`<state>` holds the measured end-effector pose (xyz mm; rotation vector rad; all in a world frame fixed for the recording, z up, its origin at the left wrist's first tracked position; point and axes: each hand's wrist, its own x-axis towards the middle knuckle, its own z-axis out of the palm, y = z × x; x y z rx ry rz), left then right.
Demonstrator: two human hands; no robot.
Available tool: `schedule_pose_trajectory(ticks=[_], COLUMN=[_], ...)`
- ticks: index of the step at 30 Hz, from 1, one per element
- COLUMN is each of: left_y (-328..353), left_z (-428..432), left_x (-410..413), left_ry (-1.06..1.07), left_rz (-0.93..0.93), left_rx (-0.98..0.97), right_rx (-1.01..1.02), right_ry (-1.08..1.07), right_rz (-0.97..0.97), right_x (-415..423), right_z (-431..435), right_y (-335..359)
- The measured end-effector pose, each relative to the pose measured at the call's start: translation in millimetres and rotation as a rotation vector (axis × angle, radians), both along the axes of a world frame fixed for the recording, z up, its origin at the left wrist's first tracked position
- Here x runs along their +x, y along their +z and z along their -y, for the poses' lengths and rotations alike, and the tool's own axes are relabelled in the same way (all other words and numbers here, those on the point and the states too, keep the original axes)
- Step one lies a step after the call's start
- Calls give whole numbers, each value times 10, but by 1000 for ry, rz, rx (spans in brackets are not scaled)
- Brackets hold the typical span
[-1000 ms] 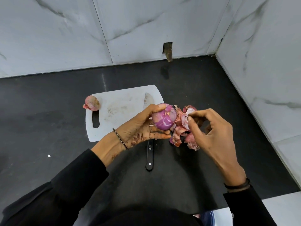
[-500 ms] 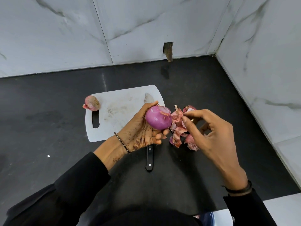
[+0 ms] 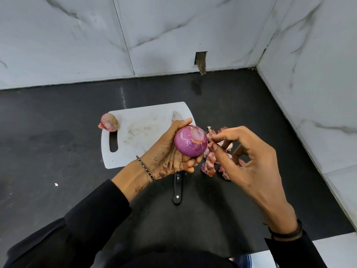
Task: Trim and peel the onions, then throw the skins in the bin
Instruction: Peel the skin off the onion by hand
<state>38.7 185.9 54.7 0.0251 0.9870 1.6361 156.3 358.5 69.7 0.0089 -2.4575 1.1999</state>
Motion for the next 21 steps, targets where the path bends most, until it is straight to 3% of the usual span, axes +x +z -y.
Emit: schedule_pose_trajectory(ticks=[6,12,16,21], left_y=[174,255,232,243], left_z=[-66,-102,-147,-145], left_x=[51,85,89,66], left_ry=[-24,-1,189,199], left_rz=[-248,-341,-277,-441], left_rx=[-128,-296,-312,-440], right_rx=[88,143,141,81], right_ry=[141,169,151,100], right_rz=[-93,-114,-137,-127], right_x=[-2,-19,-11,14], right_z=[19,-8,3,30], right_y=[124,112,49,7])
